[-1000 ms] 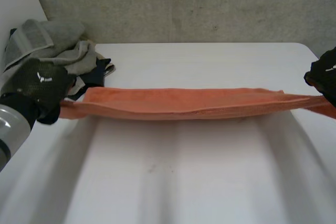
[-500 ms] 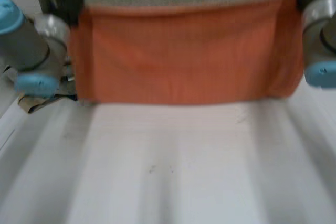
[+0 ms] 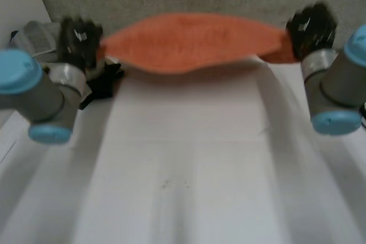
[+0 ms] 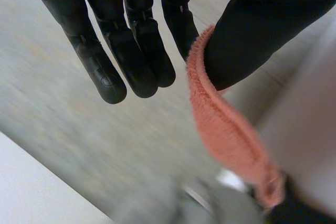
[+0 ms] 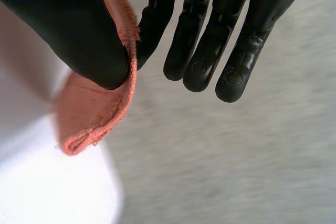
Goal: Fold the laundry.
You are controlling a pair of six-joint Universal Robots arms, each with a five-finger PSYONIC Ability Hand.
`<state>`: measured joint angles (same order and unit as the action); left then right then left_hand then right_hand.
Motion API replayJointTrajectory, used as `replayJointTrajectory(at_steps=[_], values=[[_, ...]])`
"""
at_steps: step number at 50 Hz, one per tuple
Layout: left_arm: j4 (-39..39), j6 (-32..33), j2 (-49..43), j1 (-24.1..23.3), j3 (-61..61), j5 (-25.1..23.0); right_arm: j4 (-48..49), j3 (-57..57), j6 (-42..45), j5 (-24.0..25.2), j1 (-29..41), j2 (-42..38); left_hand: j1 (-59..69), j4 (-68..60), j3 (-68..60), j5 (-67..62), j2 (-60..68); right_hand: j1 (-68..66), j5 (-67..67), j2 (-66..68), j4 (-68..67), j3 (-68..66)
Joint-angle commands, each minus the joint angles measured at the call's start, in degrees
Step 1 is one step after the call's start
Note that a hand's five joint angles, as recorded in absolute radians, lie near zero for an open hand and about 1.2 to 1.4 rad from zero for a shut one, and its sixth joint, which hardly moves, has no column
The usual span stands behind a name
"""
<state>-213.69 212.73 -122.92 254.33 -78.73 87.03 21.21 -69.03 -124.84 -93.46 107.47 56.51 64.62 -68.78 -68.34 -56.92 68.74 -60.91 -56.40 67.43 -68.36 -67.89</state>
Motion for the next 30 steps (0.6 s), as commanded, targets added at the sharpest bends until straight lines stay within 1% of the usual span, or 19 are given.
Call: replayJointTrajectory(at_steps=[1, 2, 5, 6, 9, 10, 11, 13, 14, 17, 18, 19, 21, 23, 24, 25, 27, 28, 30], values=[[0.64, 0.31, -2.15, -1.03, -9.68, 0.07, -10.38, -4.00, -3.21, 0.82, -2.26, -3.69, 15.38, -11.22, -11.66, -13.08, 11.26, -19.09, -13.60, 12.57, -11.64, -12.11], [0.82, 0.31, -1.63, -1.03, -10.73, 0.07, -14.14, -5.14, -4.08, 0.91, -3.40, -3.26, 15.38, -11.22, -11.66, -13.08, 11.26, -19.09, -13.60, 12.57, -11.64, -12.11], [3.18, 1.45, 3.81, -1.03, -16.79, 0.07, -19.60, -6.64, -4.18, 1.17, -4.55, -1.85, 15.38, -11.22, -11.66, -13.08, 11.26, -19.09, -13.60, 12.57, -11.64, -12.11], [4.23, 2.06, 5.57, -1.03, -18.46, 0.07, -24.15, -8.12, -3.74, 1.35, -5.33, -0.19, 15.38, -11.22, -11.66, -13.08, 11.26, -19.09, -13.60, 12.57, -11.64, -12.11], [10.90, 5.84, 12.60, -1.03, -25.05, 0.07, -31.82, -10.85, -2.17, 1.88, -7.27, 3.15, 15.38, -11.22, -11.66, -13.08, 11.26, -19.09, -13.60, 12.57, -11.64, -12.11], [13.01, 6.89, 14.71, -0.94, -26.46, 0.16, -36.37, -13.21, -0.42, 2.66, -9.02, 5.51, 15.38, -11.22, -11.66, -13.08, 11.26, -19.09, -13.60, 12.57, -11.64, -12.11], [18.08, 9.17, 18.82, -0.68, -29.17, 0.25, -38.41, -14.63, 0.56, 3.28, -9.90, 6.76, 15.38, -11.22, -11.66, -13.08, 11.26, -19.09, -13.60, 12.57, -11.64, -12.11], [24.60, 11.46, 22.88, -0.59, -32.00, 0.42, -42.11, -17.44, 2.84, 4.77, -11.40, 9.65, 15.38, -11.22, -11.66, -13.08, 11.26, -19.09, -13.60, 12.57, -11.64, -12.11], [31.07, 13.04, 25.95, -0.50, -33.93, 0.51, -44.74, -20.41, 5.55, 6.17, -12.63, 13.06, 15.38, -11.22, -11.66, -13.08, 11.26, -19.09, -13.60, 12.57, -11.64, -12.11], [39.72, 13.93, 29.31, -0.77, -35.44, 0.95, -47.48, -24.99, 11.26, 8.46, -14.74, 19.31, 15.38, -11.22, -11.66, -13.08, 11.26, -19.09, -13.60, 12.57, -11.64, -12.11], [44.71, 14.11, 30.71, -0.94, -35.88, 0.52, -47.49, -25.79, 12.68, 8.82, -15.27, 20.38, 15.38, -11.22, -11.66, -13.08, 11.26, -19.09, -13.60, 12.57, -11.64, -12.11], [46.33, 14.11, 31.07, -0.94, -35.79, 0.34, -47.57, -26.50, 13.83, 9.08, -15.80, 21.09, 15.38, -11.22, -11.66, -13.08, 11.26, -19.09, -13.60, 12.57, -11.64, -12.11], [47.14, 13.94, 30.81, -0.94, -35.09, 0.25, -47.23, -27.38, 15.59, 9.79, -16.41, 21.36, 15.38, -11.22, -11.66, -13.08, 11.26, -19.09, -13.60, 12.57, -11.64, -12.11], [45.04, 13.94, 29.32, -1.12, -33.16, 0.34, -46.09, -27.12, 15.16, 10.31, -16.16, 21.44, 15.38, -11.22, -11.66, -13.08, 11.26, -19.09, -13.60, 12.57, -11.64, -12.11], [43.81, 13.94, 28.53, -1.21, -32.20, 0.42, -43.82, -26.69, 13.85, 10.40, -15.89, 20.84, 15.38, -11.22, -11.66, -13.08, 11.26, -19.09, -13.60, 12.57, -11.64, -12.11], [40.58, 13.94, 25.83, -1.64, -30.01, 0.51, -42.49, -26.33, 13.23, 10.23, -15.80, 20.31, 15.38, -11.22, -11.66, -13.08, 11.26, -19.09, -13.60, 12.57, -11.64, -12.11], [37.14, 13.94, 22.57, -2.00, -27.72, 0.51, -38.98, -25.02, 11.74, 9.79, -15.45, 18.55, 15.38, -11.22, -11.66, -13.08, 11.26, -19.09, -13.60, 12.57, -11.64, -12.11], [33.81, 13.94, 19.59, -2.26, -25.27, 0.51, -34.61, -23.10, 9.90, 9.01, -14.84, 15.50, 15.38, -11.22, -11.66, -13.08, 11.26, -19.09, -13.60, 12.57, -11.64, -12.11], [30.10, 14.02, 16.15, -2.44, -22.45, 0.78, -31.25, -21.33, 8.83, 7.86, -13.87, 13.02, 15.38, -11.22, -11.66, -13.08, 11.26, -19.09, -13.60, 12.57, -11.64, -12.11]])
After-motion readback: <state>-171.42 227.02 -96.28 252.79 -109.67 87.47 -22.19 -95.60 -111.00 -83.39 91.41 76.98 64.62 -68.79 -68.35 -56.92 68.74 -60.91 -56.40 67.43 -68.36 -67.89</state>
